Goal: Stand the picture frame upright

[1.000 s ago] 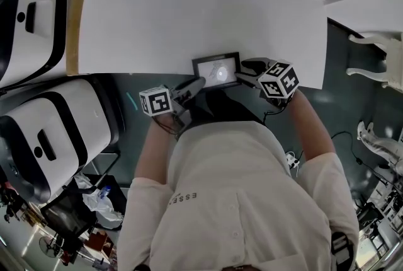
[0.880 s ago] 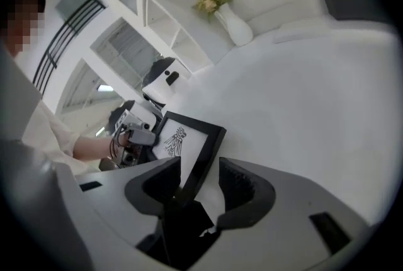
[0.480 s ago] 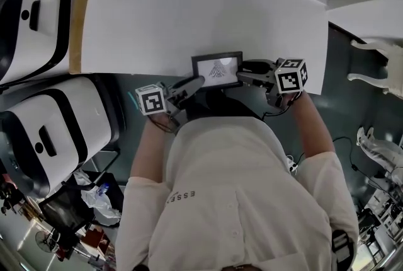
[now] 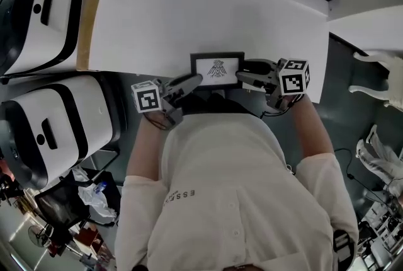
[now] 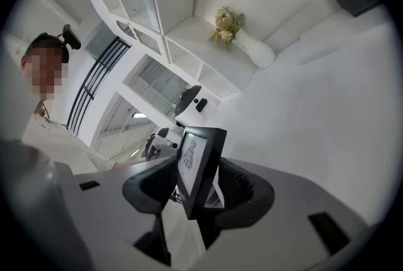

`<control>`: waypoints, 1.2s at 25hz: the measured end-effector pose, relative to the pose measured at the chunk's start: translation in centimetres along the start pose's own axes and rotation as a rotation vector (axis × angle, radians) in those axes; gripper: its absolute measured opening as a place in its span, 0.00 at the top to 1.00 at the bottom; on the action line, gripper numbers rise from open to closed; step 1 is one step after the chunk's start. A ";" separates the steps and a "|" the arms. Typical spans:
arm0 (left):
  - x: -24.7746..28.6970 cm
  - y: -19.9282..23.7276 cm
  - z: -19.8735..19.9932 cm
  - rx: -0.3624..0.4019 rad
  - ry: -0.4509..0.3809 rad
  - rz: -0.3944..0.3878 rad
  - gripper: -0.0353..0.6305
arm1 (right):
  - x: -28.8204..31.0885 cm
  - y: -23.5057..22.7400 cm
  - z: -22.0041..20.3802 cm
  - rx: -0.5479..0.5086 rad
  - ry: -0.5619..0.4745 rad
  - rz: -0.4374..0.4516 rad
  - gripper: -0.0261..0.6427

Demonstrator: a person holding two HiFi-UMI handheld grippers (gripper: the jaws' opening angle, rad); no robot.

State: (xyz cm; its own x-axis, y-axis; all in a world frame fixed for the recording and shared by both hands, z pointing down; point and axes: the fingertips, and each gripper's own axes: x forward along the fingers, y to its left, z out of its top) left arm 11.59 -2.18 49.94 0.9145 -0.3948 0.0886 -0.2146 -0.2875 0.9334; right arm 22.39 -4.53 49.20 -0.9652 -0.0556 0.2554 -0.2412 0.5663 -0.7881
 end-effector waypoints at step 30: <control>-9.9 7.6 23.2 0.443 0.118 0.145 0.82 | 17.6 -2.5 15.4 -0.137 -0.156 -0.383 0.81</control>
State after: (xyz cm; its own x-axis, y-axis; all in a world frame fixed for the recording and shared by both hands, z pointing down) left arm -7.05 -20.69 48.07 0.8917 -0.3635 0.2698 -0.4445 -0.5911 0.6731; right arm 4.42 -19.56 47.08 -0.8150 -0.4009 0.4185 -0.5793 0.5843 -0.5684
